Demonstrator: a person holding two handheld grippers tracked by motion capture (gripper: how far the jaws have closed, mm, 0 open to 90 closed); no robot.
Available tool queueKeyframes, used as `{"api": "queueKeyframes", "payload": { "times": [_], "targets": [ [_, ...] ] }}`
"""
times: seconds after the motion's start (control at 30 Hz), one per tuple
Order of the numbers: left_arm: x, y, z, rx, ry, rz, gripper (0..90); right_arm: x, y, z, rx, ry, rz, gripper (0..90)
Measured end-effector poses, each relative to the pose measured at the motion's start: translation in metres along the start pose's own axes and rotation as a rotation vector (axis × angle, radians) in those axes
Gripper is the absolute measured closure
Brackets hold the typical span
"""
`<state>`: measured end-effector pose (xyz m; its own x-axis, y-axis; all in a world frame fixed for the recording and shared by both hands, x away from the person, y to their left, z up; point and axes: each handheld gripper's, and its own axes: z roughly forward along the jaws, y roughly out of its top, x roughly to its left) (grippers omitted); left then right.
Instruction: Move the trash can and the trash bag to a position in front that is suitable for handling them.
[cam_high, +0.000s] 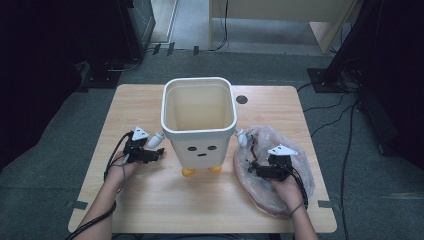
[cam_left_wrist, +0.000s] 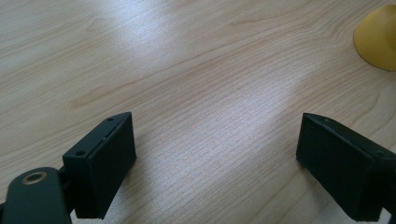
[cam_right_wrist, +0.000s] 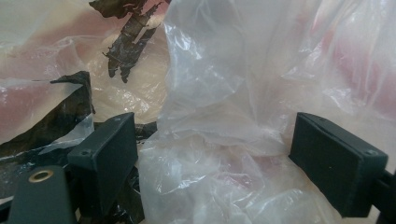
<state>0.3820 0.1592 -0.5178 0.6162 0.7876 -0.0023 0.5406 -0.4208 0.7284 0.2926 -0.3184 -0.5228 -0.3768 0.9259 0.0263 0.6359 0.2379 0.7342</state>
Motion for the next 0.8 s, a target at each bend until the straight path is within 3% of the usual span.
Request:
{"api": "queueKeyframes", "payload": {
  "times": [0.13,0.3,0.4,0.57,0.8],
  "targets": [
    [0.000,0.000,0.000,-0.001,-0.004,-0.001,11.9,0.000,0.000,0.000,0.000,0.000,0.000,14.7],
    [0.006,0.001,0.000,-0.016,-0.043,-0.024,11.9,0.000,0.000,0.000,0.000,-0.001,0.000,14.7],
    [0.007,0.005,0.006,-0.004,-0.040,0.037,12.0,0.000,0.000,0.000,0.000,-0.002,-0.001,14.7],
    [0.012,0.011,0.012,-0.008,-0.062,0.051,12.0,0.000,0.000,0.000,-0.001,-0.002,-0.001,14.7],
    [0.021,0.018,0.019,0.001,-0.056,0.054,12.0,0.000,0.000,0.000,-0.001,-0.003,-0.002,14.7]
  ]
}}
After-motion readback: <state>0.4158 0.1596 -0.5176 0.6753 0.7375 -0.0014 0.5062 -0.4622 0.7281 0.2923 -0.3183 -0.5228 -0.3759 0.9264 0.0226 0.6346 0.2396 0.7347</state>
